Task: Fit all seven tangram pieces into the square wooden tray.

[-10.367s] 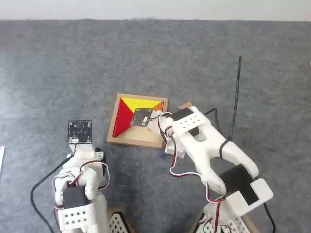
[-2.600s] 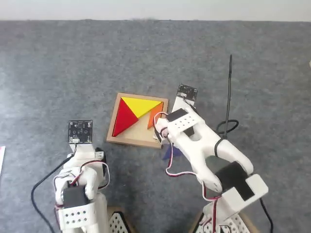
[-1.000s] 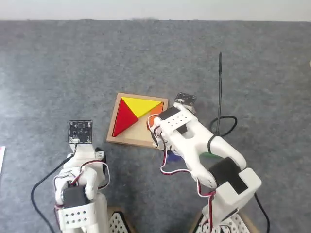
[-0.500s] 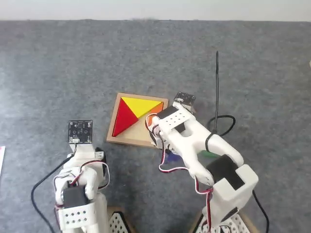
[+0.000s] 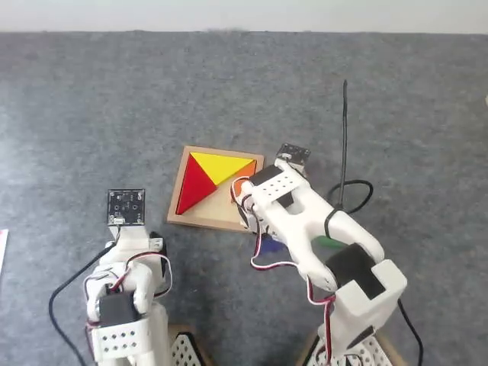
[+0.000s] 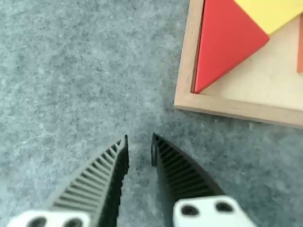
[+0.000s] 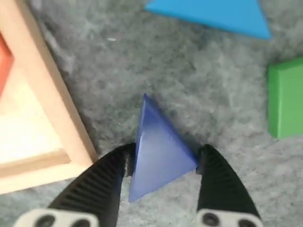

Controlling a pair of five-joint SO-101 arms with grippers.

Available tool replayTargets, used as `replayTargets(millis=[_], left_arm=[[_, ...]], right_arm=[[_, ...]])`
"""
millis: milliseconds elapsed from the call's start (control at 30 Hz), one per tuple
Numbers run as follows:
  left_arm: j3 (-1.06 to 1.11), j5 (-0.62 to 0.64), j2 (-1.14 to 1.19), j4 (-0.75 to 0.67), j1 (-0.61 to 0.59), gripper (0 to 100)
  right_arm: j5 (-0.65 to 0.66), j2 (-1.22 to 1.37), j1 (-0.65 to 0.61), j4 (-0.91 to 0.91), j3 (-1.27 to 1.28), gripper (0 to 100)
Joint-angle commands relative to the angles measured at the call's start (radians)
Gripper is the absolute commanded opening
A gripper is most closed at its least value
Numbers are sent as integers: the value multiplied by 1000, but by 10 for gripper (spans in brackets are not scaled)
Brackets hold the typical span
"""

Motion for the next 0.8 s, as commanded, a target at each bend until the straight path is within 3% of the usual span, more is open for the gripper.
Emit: replayTargets(millis=[0, 200, 633, 767], left_arm=[[-12, 0, -20, 5, 5, 80], [-12, 0, -20, 5, 5, 80], [-12, 0, -20, 5, 5, 80], [-12, 0, -20, 5, 5, 80]], right_arm=[[-11, 10, 1, 24, -52, 123], [-11, -56, -2, 189, -118, 126], [-11, -248, -4, 194, -183, 122], [25, -231, -62, 159, -242, 122]])
